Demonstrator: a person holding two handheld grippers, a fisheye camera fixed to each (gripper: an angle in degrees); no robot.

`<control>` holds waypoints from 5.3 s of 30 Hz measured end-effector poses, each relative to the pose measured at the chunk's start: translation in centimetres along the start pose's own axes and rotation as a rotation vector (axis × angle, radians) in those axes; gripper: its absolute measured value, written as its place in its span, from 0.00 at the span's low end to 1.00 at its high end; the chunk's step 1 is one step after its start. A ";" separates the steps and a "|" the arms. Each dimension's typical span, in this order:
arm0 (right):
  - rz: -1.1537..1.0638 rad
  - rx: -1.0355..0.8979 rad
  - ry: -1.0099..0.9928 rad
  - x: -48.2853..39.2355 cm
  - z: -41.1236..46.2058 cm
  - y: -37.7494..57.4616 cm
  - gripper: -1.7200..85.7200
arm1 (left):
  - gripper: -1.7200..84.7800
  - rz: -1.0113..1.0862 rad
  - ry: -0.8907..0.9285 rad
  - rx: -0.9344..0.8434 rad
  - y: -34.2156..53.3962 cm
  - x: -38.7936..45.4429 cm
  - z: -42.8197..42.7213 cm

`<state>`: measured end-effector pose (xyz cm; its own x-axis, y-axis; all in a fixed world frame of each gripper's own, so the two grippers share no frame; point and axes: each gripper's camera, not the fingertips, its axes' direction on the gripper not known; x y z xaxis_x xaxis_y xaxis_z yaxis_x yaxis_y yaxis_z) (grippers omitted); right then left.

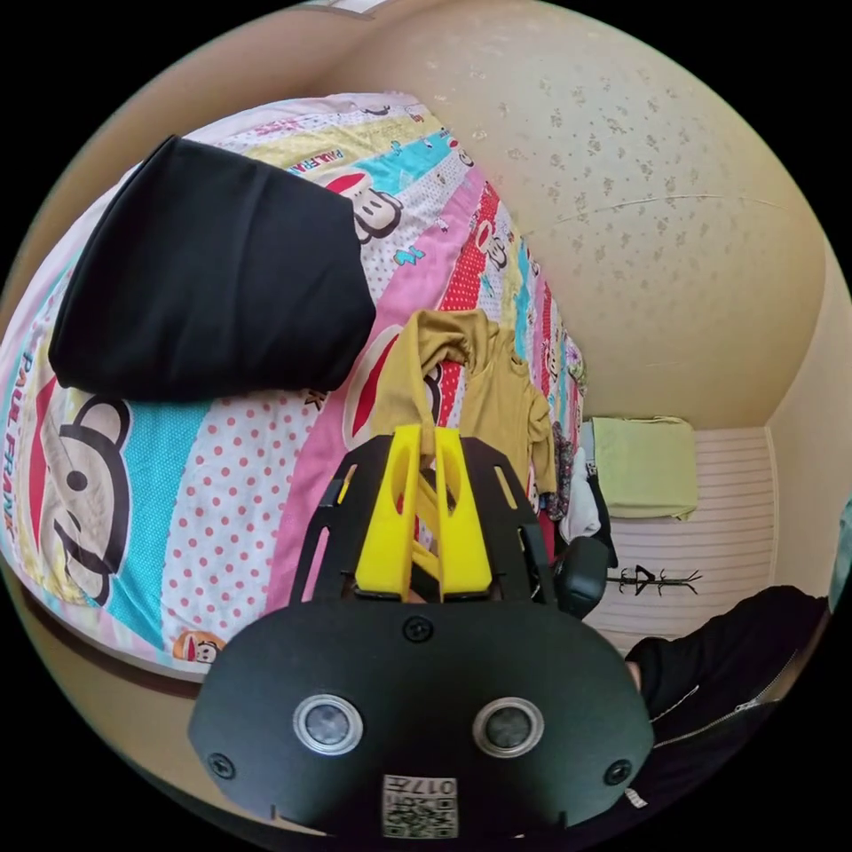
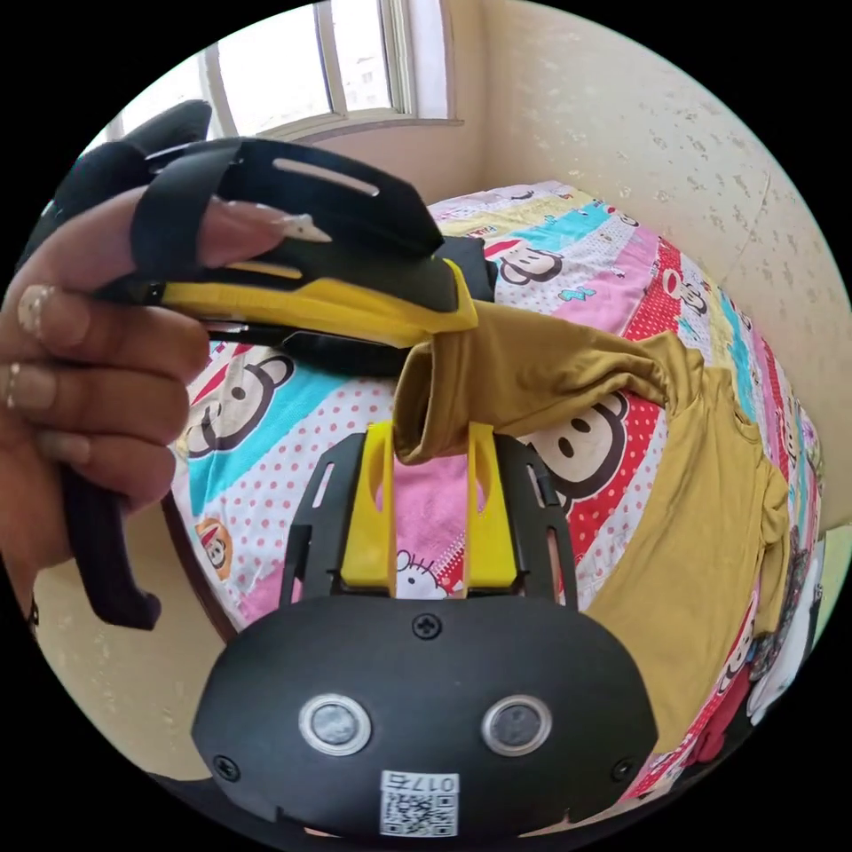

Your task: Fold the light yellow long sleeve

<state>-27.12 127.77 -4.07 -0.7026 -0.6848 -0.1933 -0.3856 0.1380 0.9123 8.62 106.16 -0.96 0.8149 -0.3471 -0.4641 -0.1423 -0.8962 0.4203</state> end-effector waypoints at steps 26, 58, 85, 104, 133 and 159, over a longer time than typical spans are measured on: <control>0.063 0.098 0.018 -3.1 -0.1 9.6 0.07 | 0.22 -0.388 0.620 0.206 2.6 -1.8 -9.0; -0.203 0.330 0.146 -8.0 -7.3 -4.1 0.07 | 0.07 -0.151 0.564 0.170 -10.6 -0.7 -22.2; 0.357 0.428 -0.570 41.2 -22.1 -26.9 0.07 | 0.16 0.156 0.289 0.121 -2.7 -2.7 2.8; 0.540 0.017 -0.019 55.6 -17.6 -23.9 0.10 | 0.15 0.058 0.208 -0.053 -9.9 -22.1 29.4; 0.258 -0.451 0.652 30.9 -19.7 -31.4 0.12 | 0.11 0.337 -0.406 -0.105 -4.7 -47.7 31.2; 0.810 0.020 0.103 43.4 -60.7 -41.3 0.07 | 0.09 0.284 -0.261 -0.111 -10.7 -57.4 19.5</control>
<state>-5.33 48.91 -28.23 -0.7098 -0.4291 0.5587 0.2074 0.6307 0.7478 -47.62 130.27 5.96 0.5801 -0.6480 -0.4935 -0.2681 -0.7240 0.6355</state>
